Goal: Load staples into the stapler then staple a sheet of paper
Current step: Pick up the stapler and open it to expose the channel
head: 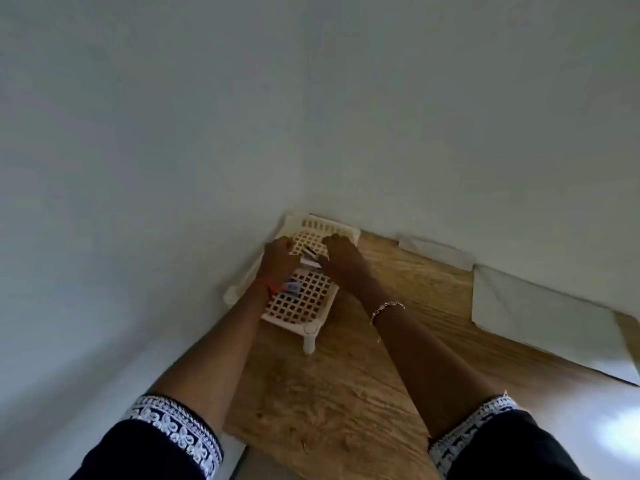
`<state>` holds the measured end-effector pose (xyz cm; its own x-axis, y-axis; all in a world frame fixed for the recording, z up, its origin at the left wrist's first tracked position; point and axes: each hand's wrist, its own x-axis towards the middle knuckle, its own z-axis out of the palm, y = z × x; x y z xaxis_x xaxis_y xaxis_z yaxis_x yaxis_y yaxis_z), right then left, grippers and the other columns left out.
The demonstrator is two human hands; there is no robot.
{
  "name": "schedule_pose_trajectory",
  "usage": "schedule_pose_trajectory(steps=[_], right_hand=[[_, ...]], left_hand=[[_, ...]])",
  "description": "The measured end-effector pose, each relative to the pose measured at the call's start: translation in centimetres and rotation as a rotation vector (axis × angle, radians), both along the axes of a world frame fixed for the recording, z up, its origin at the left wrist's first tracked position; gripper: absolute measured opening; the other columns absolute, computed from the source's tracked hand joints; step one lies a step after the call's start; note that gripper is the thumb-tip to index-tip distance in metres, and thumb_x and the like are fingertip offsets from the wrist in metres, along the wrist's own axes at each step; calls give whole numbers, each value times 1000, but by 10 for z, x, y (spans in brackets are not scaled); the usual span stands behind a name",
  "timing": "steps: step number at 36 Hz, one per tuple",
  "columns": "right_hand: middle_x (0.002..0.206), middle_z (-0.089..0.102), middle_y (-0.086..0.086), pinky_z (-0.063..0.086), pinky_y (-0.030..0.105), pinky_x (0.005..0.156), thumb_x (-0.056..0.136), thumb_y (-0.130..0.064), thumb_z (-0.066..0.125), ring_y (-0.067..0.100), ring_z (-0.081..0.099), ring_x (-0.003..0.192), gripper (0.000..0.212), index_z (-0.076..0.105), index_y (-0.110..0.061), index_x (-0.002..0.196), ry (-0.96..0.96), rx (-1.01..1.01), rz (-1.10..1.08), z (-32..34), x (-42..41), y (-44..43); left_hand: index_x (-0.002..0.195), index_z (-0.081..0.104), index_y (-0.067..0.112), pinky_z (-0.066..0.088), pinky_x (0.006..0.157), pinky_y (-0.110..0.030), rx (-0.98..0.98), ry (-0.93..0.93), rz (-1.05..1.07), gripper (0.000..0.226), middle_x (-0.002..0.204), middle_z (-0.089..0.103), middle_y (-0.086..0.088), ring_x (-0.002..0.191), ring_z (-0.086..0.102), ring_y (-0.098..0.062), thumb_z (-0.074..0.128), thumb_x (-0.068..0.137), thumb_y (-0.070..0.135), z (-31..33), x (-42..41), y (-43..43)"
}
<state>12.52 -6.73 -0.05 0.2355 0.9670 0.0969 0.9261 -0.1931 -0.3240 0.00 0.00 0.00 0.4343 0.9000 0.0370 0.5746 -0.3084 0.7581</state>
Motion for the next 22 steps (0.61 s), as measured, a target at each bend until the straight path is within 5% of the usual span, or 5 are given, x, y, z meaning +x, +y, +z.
schedule_pose_trajectory(steps=[5, 15, 22], right_hand=[[130, 44, 22, 34, 42, 96, 89, -27, 54, 36, 40, 119, 50, 40, 3, 128, 61, -146, 32, -12, 5, 21], [125, 44, 25, 34, 37, 91, 86, -18, 60, 35, 42, 115, 43, 46, 5, 118, 150, -256, 97, -26, 14, 46], [107, 50, 23, 34, 36, 71, 85, -17, 58, 33, 48, 93, 24, 54, 3, 98, 211, -200, 82, -26, 16, 51]], left_hand=[[126, 52, -9, 35, 100, -30, -14, 147, -68, 43, 131, 53, -27, 123, 50, -33, 59, 85, -1, -10, -1, 15], [108, 63, -15, 41, 89, -32, -31, 177, -34, 27, 116, 60, -33, 109, 58, -37, 60, 84, -2, -24, 6, 30], [97, 67, -17, 41, 86, -37, 5, 121, -9, 20, 105, 64, -35, 102, 60, -40, 61, 82, -4, -25, 10, 33]])
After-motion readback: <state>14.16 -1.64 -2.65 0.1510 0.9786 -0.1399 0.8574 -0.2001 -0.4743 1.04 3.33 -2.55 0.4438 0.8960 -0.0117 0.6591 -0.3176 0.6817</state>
